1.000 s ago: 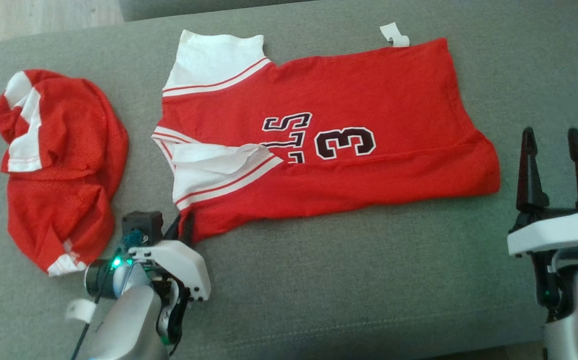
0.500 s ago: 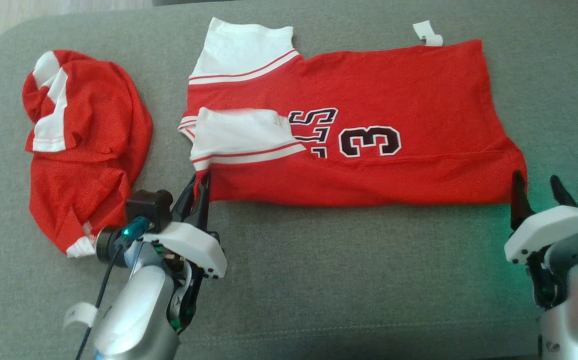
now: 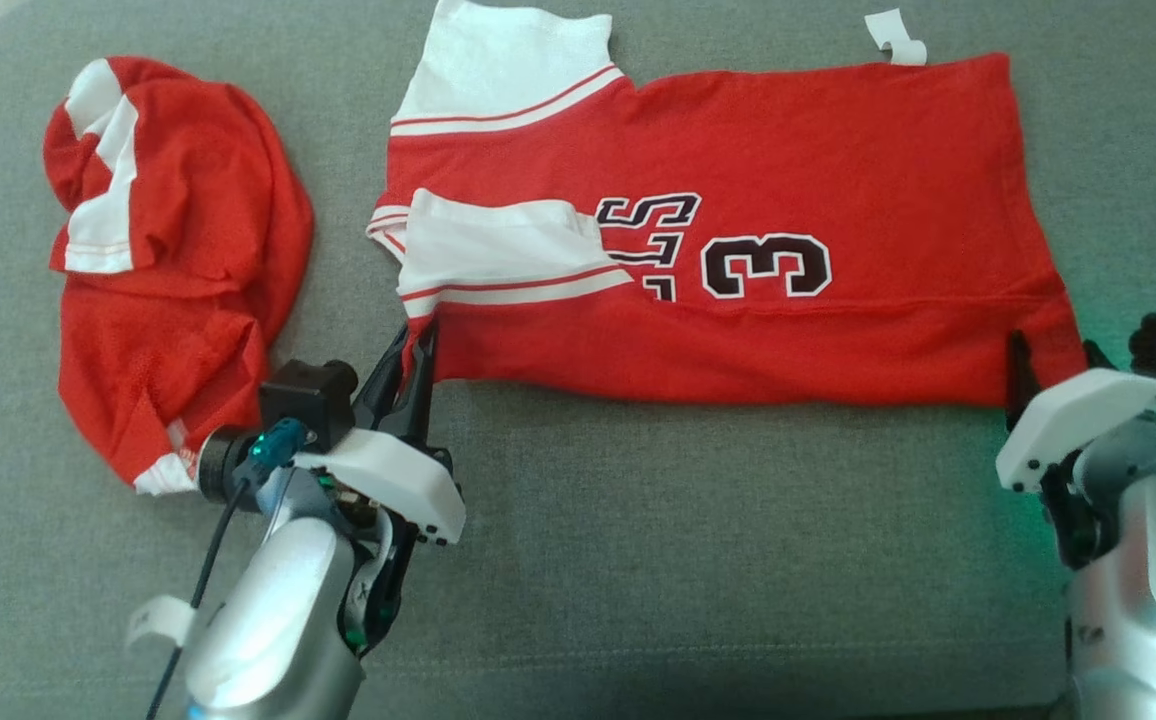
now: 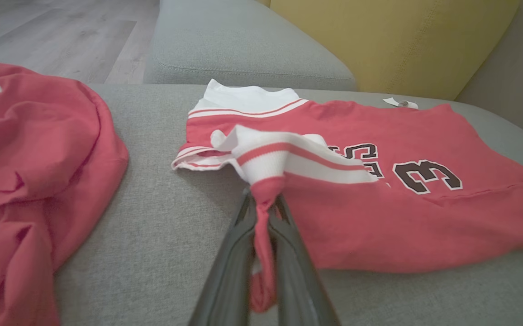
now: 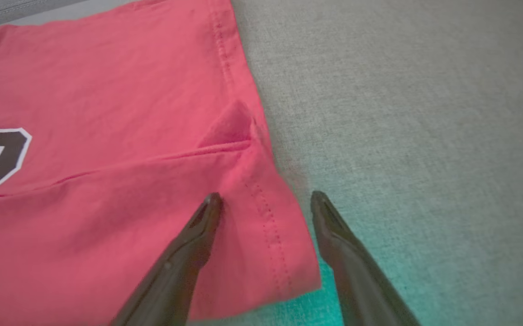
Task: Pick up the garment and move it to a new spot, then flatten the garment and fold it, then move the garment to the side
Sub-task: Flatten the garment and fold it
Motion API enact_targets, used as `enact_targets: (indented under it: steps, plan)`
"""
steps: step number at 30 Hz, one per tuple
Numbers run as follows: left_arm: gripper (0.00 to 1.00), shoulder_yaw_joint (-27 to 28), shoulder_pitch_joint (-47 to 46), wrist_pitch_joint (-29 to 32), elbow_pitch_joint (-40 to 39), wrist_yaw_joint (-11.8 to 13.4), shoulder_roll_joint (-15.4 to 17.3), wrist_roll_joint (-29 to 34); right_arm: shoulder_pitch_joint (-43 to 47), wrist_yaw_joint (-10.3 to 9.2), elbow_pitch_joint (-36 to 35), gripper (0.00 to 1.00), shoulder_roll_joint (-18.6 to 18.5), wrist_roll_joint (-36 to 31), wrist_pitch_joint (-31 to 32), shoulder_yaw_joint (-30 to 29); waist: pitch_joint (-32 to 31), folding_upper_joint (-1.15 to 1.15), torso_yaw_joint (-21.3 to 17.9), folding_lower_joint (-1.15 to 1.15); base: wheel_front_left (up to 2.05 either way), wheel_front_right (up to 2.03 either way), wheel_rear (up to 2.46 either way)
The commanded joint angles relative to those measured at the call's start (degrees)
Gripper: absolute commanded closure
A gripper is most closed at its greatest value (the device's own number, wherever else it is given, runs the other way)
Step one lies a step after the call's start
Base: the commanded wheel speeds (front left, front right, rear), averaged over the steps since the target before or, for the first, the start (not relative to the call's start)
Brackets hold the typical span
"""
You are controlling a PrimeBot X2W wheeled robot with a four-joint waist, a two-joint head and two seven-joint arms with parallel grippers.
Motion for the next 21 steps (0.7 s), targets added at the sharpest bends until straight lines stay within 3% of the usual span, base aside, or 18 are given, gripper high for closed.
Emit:
enact_targets:
  steps: [1, 2, 3, 4, 15, 21]
  plan:
    - [1.0, 1.94, -1.37, 0.08, -2.34, 0.48, 1.51, 0.44, -2.41, 0.37, -1.23, 0.0, -0.22, -0.46, 0.34, 1.04, 0.5, 0.0, 0.1, 0.0, 0.0, 0.0, 0.0]
    - [1.0, 1.97, -1.46, 0.18, -2.53, 0.53, 1.65, 0.42, -2.7, 0.37, -0.87, 0.0, -0.22, -0.55, 0.8, 1.09, 0.7, 0.0, 0.15, 0.0, 0.0, 0.0, 0.0]
    - [1.0, 2.0, -1.54, 0.29, -2.67, 0.59, 1.79, 0.4, -2.94, 0.37, -0.57, 0.75, -0.22, -0.47, 1.24, 1.1, 0.83, 0.0, 0.2, 0.0, 0.0, 0.0, 0.0]
    - [1.0, 2.03, -1.63, 0.4, -2.78, 0.66, 1.93, 0.38, -3.12, 0.37, -0.39, 1.0, -0.22, -0.34, 1.53, 1.14, 0.97, 0.0, 0.24, 0.0, 0.0, 0.0, 0.0]
    - [1.0, 2.37, -0.66, 1.02, -2.22, 1.29, 3.63, -0.1, -1.99, 0.37, -0.29, 1.0, -2.74, 1.84, 3.35, 3.14, -1.39, 0.0, -0.36, 0.0, 0.0, 0.0, 0.0]
    - [1.0, 2.23, 1.57, 2.08, -2.05, 1.4, 4.88, -0.61, -0.06, 0.37, -1.6, 1.0, -5.38, 3.37, 7.45, 5.18, -4.4, 0.0, -0.8, 0.0, 0.0, 0.0, 0.0]
